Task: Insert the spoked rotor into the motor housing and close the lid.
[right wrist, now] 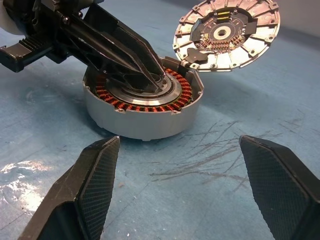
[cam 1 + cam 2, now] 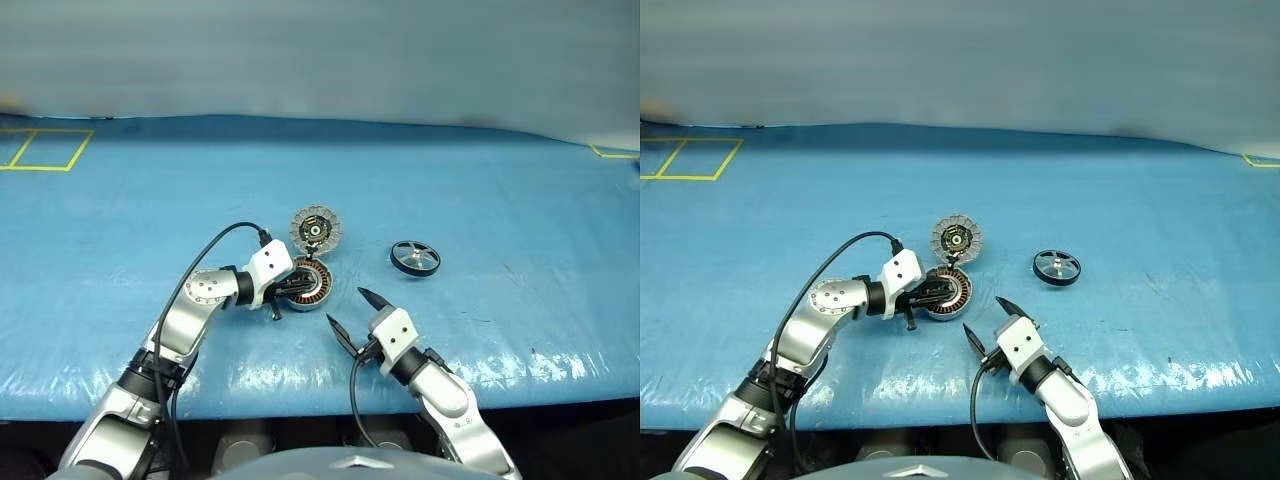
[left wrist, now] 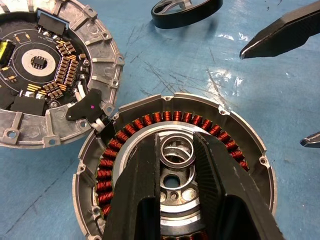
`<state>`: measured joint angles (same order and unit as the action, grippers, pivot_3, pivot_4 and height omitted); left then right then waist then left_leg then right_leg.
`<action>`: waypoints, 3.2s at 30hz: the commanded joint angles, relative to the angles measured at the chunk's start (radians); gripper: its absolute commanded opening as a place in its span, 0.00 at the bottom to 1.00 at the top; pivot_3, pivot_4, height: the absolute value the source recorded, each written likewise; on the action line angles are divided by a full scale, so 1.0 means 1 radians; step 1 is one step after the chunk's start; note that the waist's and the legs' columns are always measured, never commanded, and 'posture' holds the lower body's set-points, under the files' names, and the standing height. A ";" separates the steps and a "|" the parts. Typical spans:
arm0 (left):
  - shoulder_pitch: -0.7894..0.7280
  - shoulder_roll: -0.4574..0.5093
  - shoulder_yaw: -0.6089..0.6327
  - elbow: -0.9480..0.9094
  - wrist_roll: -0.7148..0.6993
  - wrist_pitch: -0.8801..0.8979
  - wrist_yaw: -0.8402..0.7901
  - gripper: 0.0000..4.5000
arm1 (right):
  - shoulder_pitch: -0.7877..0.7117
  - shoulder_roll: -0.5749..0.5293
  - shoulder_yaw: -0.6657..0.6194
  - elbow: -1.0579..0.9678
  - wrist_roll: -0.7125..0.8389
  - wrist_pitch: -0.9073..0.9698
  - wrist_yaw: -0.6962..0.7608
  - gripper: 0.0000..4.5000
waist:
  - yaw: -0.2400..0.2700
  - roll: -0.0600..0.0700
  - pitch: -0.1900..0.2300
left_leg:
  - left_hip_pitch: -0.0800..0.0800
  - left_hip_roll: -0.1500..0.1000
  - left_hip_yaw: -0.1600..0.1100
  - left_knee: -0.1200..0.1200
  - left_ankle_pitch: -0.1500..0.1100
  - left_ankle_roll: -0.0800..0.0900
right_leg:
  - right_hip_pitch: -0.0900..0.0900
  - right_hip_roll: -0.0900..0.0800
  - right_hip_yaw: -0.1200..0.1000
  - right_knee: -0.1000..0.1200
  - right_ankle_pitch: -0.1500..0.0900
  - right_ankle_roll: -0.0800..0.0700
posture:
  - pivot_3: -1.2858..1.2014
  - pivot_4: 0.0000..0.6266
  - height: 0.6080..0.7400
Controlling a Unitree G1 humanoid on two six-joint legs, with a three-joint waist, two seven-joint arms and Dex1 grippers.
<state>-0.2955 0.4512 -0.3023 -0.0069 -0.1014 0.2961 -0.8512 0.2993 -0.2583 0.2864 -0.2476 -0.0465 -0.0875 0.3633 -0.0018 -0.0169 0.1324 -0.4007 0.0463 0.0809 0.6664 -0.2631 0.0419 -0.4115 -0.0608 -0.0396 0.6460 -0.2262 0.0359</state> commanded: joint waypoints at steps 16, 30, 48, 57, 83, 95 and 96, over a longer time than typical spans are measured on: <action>0.004 -0.001 0.005 -0.037 -0.001 -0.012 -0.016 0.14 | -0.020 -0.001 0.003 -0.003 -0.005 -0.005 -0.002 0.89 | 0.001 0.000 0.000 | 0.000 0.000 0.000 0.001 0.000 0.000 | 0.000 0.000 0.000 0.000 0.001 -0.001 | 0.52 0.24 1.00; 0.022 0.010 0.021 -0.079 -0.029 0.026 -0.040 0.43 | -0.031 -0.002 0.004 0.004 -0.014 0.002 0.000 0.89 | 0.000 0.000 0.000 | 0.000 0.000 0.000 0.001 0.000 0.000 | 0.000 0.000 0.000 0.000 0.002 -0.002 | 0.52 0.24 1.00; 0.342 -0.117 0.252 -0.254 -0.127 -0.144 0.205 0.14 | -0.161 0.009 -0.090 -0.320 0.119 0.574 -0.045 0.53 | -0.006 0.000 0.000 | 0.000 0.000 -0.001 0.001 0.000 -0.001 | 0.001 0.000 0.000 0.001 0.003 -0.003 | 0.52 0.24 1.00; 0.562 -0.197 0.233 -0.203 -0.101 -0.406 0.238 0.00 | -0.371 0.066 0.003 -0.427 0.127 1.037 -0.106 0.00 | -0.006 0.000 0.000 | 0.000 0.000 -0.001 0.001 0.000 0.000 | 0.000 -0.001 -0.001 0.001 0.003 -0.005 | 0.52 0.24 1.00; 0.591 -0.207 0.149 -0.072 0.008 -0.615 0.289 0.00 | -0.655 0.278 0.051 -0.318 0.188 1.520 -0.205 0.00 | -0.014 0.001 0.000 | -0.005 0.000 -0.002 0.000 0.000 0.000 | -0.004 -0.002 -0.005 -0.001 0.004 -0.006 | 0.52 0.24 1.00; 0.588 -0.207 0.148 -0.054 -0.004 -0.608 0.288 0.00 | -0.664 0.261 0.077 -0.263 0.196 1.490 -0.194 0.00 | -0.020 0.001 0.000 | -0.006 0.001 -0.002 0.000 0.000 0.000 | -0.005 -0.002 -0.005 -0.001 0.004 -0.006 | 0.52 0.24 1.00; 0.589 -0.207 0.148 -0.051 -0.005 -0.609 0.287 0.00 | -0.668 0.255 0.084 -0.262 0.196 1.492 -0.193 0.00 | -0.020 0.001 0.000 | -0.006 0.001 -0.002 0.000 0.000 0.000 | -0.005 -0.002 -0.005 -0.001 0.004 -0.006 | 0.52 0.24 1.00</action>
<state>0.2951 0.2439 -0.1494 -0.0523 -0.0990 -0.2932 -0.5667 -0.3507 -0.0012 0.3570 -0.4943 0.1366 1.4071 0.1679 -0.0217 -0.0156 0.1324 -0.4066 0.0468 0.0790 0.6664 -0.2632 0.0422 -0.4167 -0.0627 -0.0444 0.6450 -0.2221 0.0300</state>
